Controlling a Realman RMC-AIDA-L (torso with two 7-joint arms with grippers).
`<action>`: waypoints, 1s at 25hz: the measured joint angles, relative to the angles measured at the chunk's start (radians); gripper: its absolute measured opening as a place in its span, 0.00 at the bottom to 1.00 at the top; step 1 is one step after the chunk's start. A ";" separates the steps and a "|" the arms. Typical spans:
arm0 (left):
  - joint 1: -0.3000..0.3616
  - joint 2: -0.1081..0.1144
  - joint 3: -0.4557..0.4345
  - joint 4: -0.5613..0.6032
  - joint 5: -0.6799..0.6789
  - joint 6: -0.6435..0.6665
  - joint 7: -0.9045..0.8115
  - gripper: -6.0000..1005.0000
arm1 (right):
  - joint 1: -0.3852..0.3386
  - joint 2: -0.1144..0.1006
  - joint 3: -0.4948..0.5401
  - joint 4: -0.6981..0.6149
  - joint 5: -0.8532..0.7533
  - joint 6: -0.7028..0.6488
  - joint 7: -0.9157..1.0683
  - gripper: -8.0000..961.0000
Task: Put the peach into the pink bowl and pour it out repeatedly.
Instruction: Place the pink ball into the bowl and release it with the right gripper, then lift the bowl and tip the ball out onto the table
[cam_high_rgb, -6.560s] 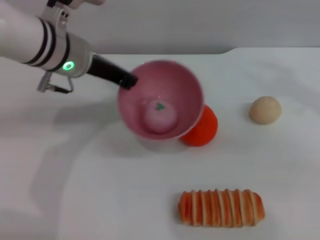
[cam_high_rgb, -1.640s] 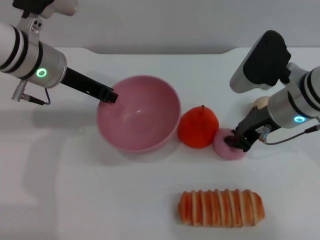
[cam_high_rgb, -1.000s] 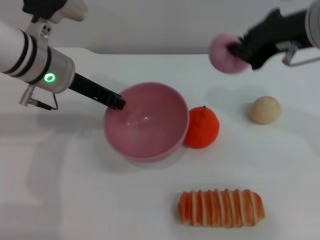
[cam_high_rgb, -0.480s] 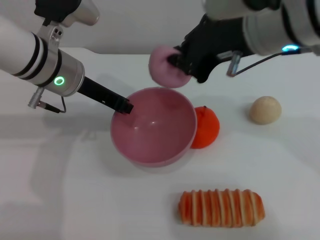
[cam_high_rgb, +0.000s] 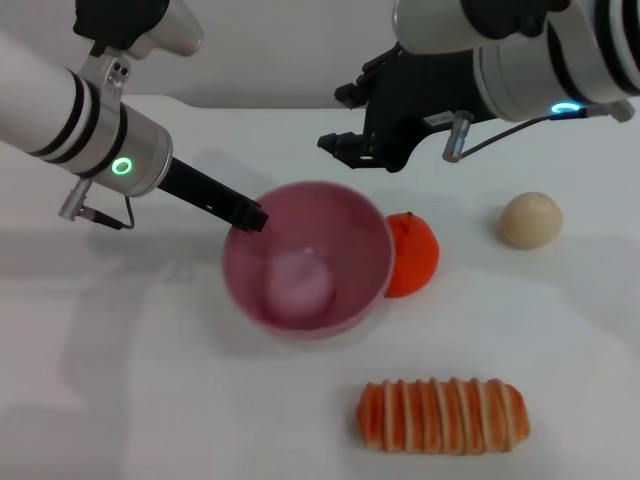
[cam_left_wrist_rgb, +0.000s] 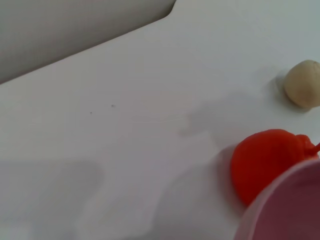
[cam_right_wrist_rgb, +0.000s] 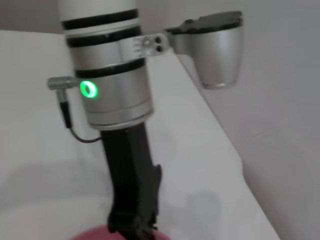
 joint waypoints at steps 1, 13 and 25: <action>0.000 0.000 0.000 0.000 0.000 -0.004 0.002 0.05 | -0.013 0.000 0.017 -0.003 0.000 0.010 0.000 0.36; 0.030 -0.006 0.117 0.058 -0.020 -0.208 0.018 0.04 | -0.232 -0.007 0.327 0.127 0.504 0.118 -0.342 0.48; 0.090 -0.007 0.465 0.197 -0.026 -0.703 0.066 0.04 | -0.428 -0.006 0.581 0.468 1.138 -0.042 -0.944 0.48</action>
